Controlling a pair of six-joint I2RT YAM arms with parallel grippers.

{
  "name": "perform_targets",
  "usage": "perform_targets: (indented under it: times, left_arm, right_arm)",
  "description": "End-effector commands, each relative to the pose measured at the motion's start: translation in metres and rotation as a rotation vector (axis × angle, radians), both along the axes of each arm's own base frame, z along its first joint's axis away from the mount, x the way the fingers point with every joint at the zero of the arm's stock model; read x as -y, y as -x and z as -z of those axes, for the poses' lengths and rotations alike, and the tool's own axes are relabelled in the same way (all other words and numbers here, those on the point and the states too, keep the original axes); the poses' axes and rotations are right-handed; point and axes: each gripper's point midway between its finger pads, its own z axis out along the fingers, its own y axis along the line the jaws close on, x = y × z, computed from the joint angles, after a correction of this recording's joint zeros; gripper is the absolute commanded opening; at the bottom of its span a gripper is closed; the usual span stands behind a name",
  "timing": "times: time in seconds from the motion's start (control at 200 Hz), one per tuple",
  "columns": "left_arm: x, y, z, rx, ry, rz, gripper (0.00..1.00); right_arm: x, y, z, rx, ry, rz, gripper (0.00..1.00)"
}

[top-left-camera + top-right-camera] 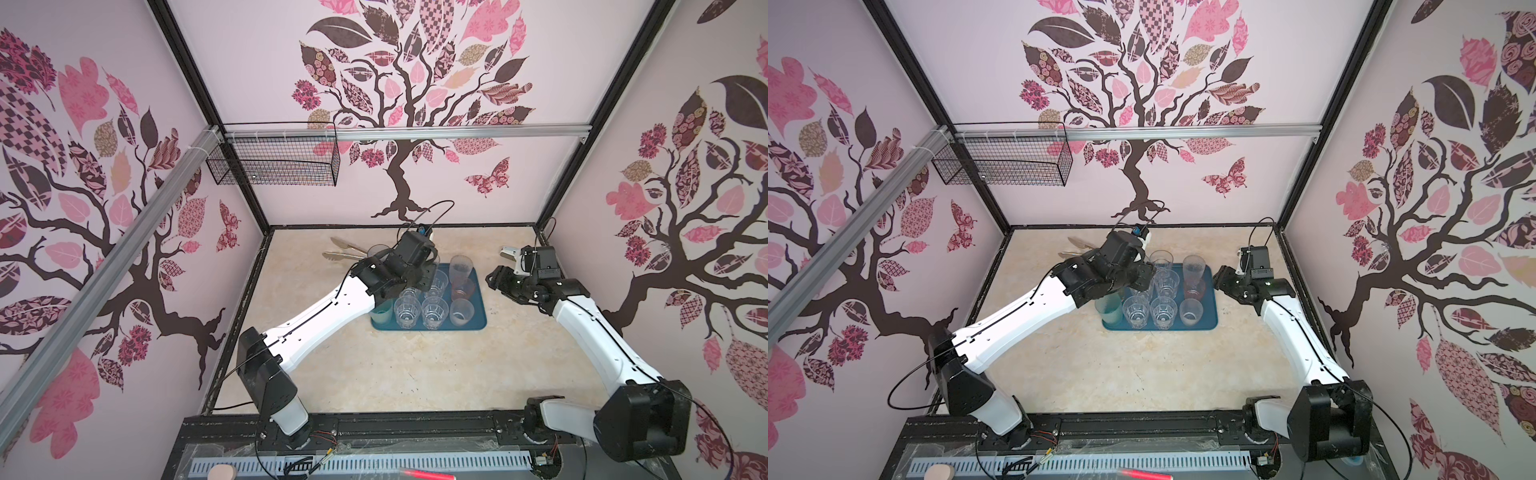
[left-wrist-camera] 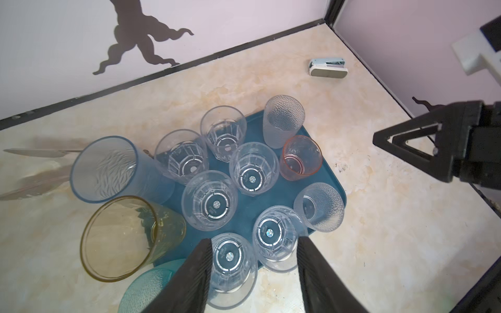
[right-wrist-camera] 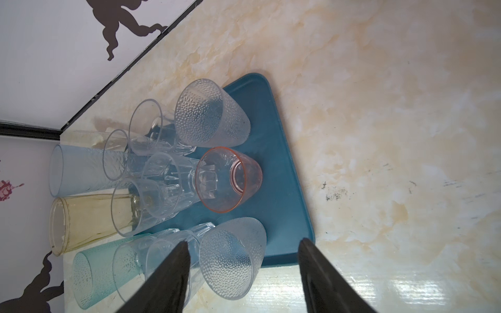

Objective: Place the glasses into the tray
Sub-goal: Reset both arms

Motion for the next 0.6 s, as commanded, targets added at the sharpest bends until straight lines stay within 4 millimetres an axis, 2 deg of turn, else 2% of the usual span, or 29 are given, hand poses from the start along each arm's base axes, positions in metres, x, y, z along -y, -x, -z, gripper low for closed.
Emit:
perform_targets:
  times: [0.0, 0.06, 0.15, 0.335, 0.47, 0.535, 0.595]
  left_arm:
    - [-0.007, 0.001, 0.003, 0.017, 0.003, -0.013, 0.55]
    - [-0.02, 0.002, 0.001, 0.04, 0.003, -0.039, 0.55]
    - [-0.05, 0.003, -0.006, 0.105, 0.037, -0.094, 0.55]
    - [-0.148, -0.005, -0.032, 0.318, 0.078, -0.294, 0.59]
    - [-0.21, -0.007, -0.033, 0.551, -0.009, -0.431, 0.68]
    - [-0.239, -0.011, -0.032, 0.592, -0.015, -0.521, 0.7]
    - [-0.272, -0.015, -0.027, 0.599, -0.026, -0.651, 0.71]
  right_arm:
    - [-0.007, 0.005, 0.006, -0.03, 0.037, -0.017, 0.66]
    - [-0.003, 0.004, 0.003, -0.023, 0.063, -0.007, 0.66]
    - [0.007, -0.001, -0.016, 0.028, 0.116, 0.025, 0.67]
    - [0.037, -0.02, -0.057, 0.214, 0.191, 0.191, 0.72]
    - [0.051, -0.038, -0.079, 0.471, 0.239, 0.27, 0.79]
    - [0.063, -0.039, -0.086, 0.572, 0.284, 0.323, 0.84]
    - [0.08, -0.037, -0.086, 0.595, 0.372, 0.389, 0.86]
